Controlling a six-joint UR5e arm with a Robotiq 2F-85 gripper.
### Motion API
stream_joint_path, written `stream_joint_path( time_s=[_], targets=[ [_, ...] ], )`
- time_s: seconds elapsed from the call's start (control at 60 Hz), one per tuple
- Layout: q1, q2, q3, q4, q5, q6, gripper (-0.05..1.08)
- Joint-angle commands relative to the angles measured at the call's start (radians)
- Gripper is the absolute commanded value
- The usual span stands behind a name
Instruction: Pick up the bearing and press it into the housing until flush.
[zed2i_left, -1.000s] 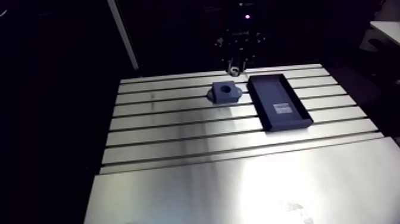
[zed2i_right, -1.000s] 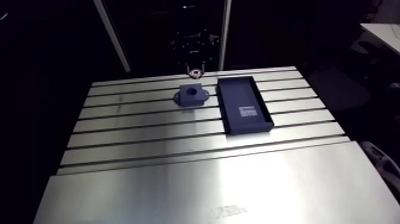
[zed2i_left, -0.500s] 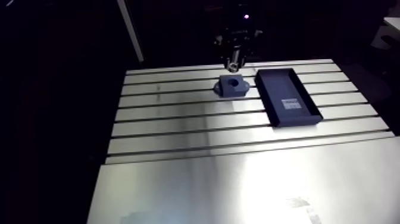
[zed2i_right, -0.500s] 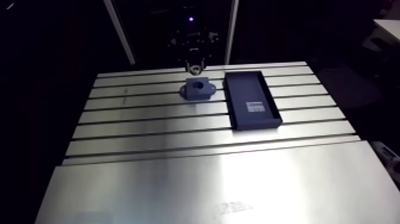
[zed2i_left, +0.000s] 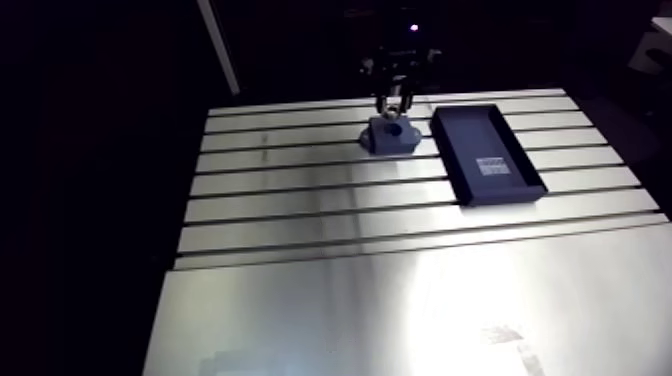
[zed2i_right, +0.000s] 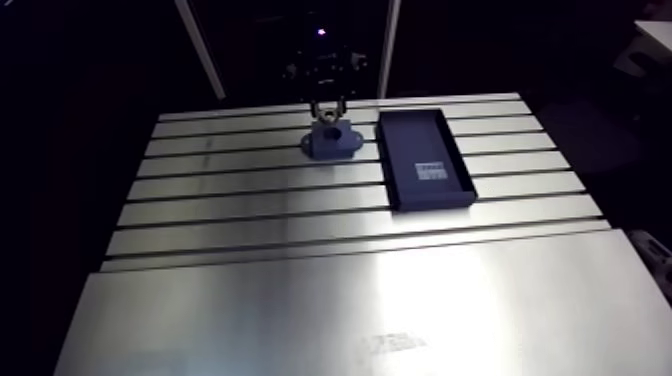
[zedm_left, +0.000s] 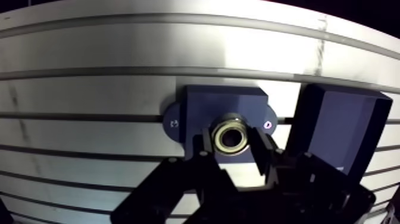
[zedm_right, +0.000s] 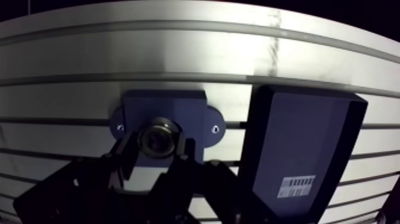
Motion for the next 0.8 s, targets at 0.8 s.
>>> stream_joint_path(
  time_s=[0.8],
  targets=[
    [-0.007, 0.009, 0.029, -0.025, -0.001, -0.014, 0.74]
  ],
)
